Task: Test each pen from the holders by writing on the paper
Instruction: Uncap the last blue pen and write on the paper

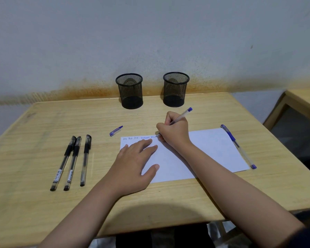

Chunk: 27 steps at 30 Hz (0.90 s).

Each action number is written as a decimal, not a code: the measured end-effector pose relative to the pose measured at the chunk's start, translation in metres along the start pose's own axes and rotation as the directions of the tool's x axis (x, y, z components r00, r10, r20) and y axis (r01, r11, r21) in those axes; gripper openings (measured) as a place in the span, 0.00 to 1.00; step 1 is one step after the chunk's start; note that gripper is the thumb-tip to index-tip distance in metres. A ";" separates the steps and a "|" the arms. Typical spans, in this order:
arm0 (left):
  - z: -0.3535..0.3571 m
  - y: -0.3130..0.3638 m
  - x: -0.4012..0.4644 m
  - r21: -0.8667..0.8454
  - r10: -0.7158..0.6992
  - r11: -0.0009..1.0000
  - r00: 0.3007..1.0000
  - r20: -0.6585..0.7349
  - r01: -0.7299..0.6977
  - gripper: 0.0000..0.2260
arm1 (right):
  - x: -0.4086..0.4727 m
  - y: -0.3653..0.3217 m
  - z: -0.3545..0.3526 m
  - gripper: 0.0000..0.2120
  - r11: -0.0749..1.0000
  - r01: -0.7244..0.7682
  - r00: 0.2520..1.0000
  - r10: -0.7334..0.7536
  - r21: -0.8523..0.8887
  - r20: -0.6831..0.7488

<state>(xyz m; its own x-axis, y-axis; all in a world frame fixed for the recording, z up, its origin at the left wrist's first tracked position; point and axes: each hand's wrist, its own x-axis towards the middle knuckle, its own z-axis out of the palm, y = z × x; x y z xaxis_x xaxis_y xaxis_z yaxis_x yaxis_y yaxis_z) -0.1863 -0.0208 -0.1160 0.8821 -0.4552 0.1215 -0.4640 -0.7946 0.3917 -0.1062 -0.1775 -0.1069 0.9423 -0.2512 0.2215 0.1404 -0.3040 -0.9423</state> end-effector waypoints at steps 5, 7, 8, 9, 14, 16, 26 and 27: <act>0.000 0.001 0.000 -0.003 0.000 1.000 1.000 -0.002 0.000 0.30 | 0.002 0.001 0.000 0.16 1.000 0.000 1.000 0.000 -0.014 -0.006; 0.000 0.000 0.000 -0.001 -0.001 1.000 1.000 -0.001 0.001 0.30 | 0.002 0.001 0.001 0.17 1.000 0.010 1.000 -0.011 -0.020 -0.022; 0.000 0.000 0.000 0.005 0.000 1.000 1.000 -0.001 0.000 0.30 | 0.002 0.001 0.001 0.17 1.000 0.010 1.000 -0.011 -0.020 -0.026; 0.000 0.000 0.000 0.011 0.003 1.000 1.000 -0.002 -0.003 0.30 | 0.002 0.001 0.001 0.17 1.000 0.008 1.000 -0.008 -0.017 -0.027; -0.001 0.001 0.000 0.008 0.005 1.000 1.000 -0.010 -0.005 0.30 | 0.002 0.002 0.000 0.17 0.999 0.029 0.999 -0.030 -0.032 -0.032; 0.000 0.001 0.000 0.013 0.010 1.000 1.000 -0.007 -0.010 0.30 | 0.002 0.001 0.000 0.17 0.999 0.029 0.999 -0.030 -0.034 -0.028; -0.004 -0.004 0.003 -0.174 0.008 0.984 0.994 -0.108 -0.027 0.26 | 0.003 0.000 -0.005 0.17 0.989 -0.045 0.994 0.059 0.144 -0.092; -0.008 -0.007 0.005 -0.260 -0.030 0.965 0.975 -0.219 -0.029 0.23 | 0.002 -0.001 -0.006 0.16 0.980 -0.054 0.992 0.074 0.189 -0.103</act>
<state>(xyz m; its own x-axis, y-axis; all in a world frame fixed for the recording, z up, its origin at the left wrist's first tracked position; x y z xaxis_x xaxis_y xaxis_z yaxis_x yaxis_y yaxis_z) -0.1780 -0.0144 -0.1103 0.8919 -0.3325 0.3065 -0.4522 -0.6495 0.6113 -0.1059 -0.1832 -0.1042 0.9139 -0.3660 0.1753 0.1444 -0.1105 -0.9833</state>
